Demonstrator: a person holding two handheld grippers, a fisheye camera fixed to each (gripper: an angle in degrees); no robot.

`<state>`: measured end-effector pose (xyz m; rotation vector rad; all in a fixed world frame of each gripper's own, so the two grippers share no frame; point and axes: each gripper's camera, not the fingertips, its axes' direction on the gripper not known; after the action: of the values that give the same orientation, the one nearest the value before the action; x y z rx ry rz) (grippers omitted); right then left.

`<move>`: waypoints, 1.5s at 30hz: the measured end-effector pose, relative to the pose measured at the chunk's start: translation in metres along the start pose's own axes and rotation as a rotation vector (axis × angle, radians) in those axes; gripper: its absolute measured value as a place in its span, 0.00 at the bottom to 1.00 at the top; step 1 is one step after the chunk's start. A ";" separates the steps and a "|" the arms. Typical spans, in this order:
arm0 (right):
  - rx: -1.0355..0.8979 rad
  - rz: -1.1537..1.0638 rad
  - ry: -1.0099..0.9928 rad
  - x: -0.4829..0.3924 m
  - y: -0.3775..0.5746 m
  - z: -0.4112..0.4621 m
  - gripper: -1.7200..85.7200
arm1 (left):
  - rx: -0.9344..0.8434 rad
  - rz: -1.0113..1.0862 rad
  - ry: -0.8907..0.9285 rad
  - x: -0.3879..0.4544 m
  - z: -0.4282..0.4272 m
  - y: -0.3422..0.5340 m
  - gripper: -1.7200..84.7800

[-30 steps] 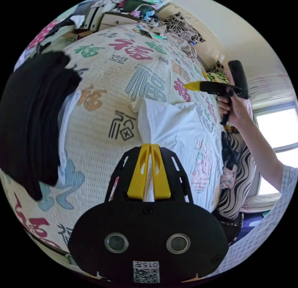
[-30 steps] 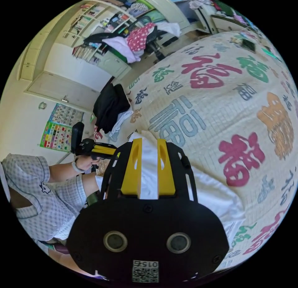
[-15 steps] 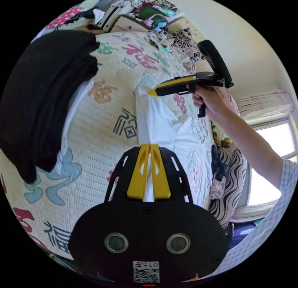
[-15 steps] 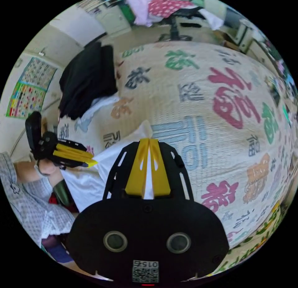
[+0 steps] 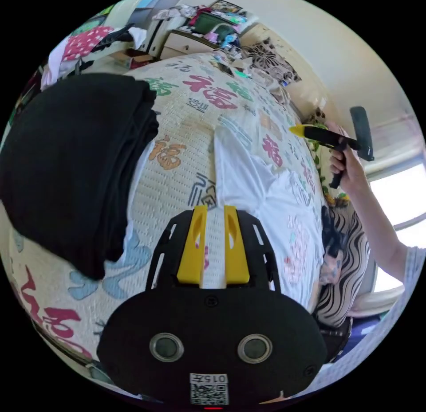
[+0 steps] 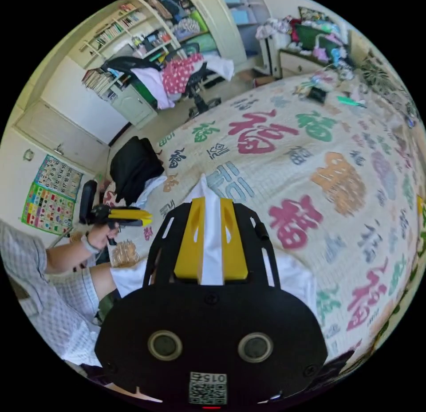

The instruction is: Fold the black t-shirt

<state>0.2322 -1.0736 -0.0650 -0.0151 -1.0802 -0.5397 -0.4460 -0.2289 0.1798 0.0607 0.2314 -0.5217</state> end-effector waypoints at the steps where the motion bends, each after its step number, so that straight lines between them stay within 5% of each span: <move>1: 0.055 0.002 0.061 -0.005 0.039 -0.035 0.09 | -0.044 0.055 0.001 0.009 -0.005 0.014 0.10; 5: 0.047 0.141 0.159 -0.021 0.183 -0.101 0.05 | -0.330 0.179 -0.072 0.039 0.008 0.082 0.11; 10: -0.273 0.657 0.114 -0.044 0.403 -0.084 0.10 | -0.578 0.149 -0.172 0.051 0.057 0.153 0.11; 16: -0.440 1.062 -0.037 -0.073 0.538 -0.047 0.14 | -0.585 0.160 -0.289 0.079 0.100 0.168 0.11; 26: -0.452 0.985 0.018 -0.096 0.551 -0.093 0.02 | -0.648 0.299 -0.340 0.117 0.160 0.182 0.03; 36: -0.395 1.105 -0.069 -0.114 0.585 -0.157 0.05 | -0.664 0.273 -0.358 0.141 0.207 0.195 0.07; 40: -0.317 1.110 0.023 -0.114 0.594 -0.221 0.07 | -0.726 0.264 -0.456 0.145 0.208 0.194 0.10; 45: -0.157 1.044 0.140 -0.097 0.582 -0.298 0.09 | -0.595 0.356 -0.482 0.188 0.206 0.157 0.09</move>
<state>0.6930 -0.6065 -0.1472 -0.6351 -0.7535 0.3196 -0.1673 -0.2081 0.3364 -0.5893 -0.1040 -0.0872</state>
